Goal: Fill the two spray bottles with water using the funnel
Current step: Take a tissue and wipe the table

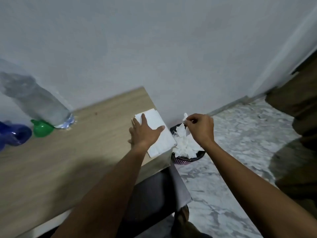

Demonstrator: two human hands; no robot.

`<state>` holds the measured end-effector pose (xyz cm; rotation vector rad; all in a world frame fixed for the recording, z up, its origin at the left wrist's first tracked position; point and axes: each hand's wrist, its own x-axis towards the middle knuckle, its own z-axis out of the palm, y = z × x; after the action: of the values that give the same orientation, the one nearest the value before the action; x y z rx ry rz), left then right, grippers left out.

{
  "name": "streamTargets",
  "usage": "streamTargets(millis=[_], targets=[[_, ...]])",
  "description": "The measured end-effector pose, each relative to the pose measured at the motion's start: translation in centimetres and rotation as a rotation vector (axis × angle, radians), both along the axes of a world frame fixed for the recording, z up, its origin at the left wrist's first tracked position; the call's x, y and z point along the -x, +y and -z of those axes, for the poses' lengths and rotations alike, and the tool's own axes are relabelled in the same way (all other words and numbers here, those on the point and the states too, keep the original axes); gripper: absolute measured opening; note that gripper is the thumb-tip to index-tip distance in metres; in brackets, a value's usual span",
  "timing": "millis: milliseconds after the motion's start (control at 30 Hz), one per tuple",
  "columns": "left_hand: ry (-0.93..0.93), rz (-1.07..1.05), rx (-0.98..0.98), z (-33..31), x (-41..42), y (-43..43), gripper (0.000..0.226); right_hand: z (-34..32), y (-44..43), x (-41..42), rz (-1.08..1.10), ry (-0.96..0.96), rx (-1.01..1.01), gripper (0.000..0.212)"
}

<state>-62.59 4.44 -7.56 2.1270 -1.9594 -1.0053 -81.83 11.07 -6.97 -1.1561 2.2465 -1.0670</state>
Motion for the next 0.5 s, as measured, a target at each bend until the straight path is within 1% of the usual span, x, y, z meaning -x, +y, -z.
streamTargets(millis=[33,133,300,500], targets=[[-0.008,-0.062,0.003,0.3,1.1,-0.1,0.111,0.8,-0.3,1.3,-0.002,-0.006,-0.031,0.006],[-0.048,-0.167,0.049,1.3,2.9,-0.7,0.119,3.0,-1.5,4.3,-0.038,0.003,-0.119,0.019],[-0.05,-0.232,0.053,2.7,3.5,-1.4,0.134,5.8,-4.1,6.1,-0.103,-0.015,-0.197,0.012],[-0.121,-0.25,0.031,2.6,4.5,-1.5,0.138,7.6,-6.4,6.2,-0.217,-0.017,-0.222,0.014]])
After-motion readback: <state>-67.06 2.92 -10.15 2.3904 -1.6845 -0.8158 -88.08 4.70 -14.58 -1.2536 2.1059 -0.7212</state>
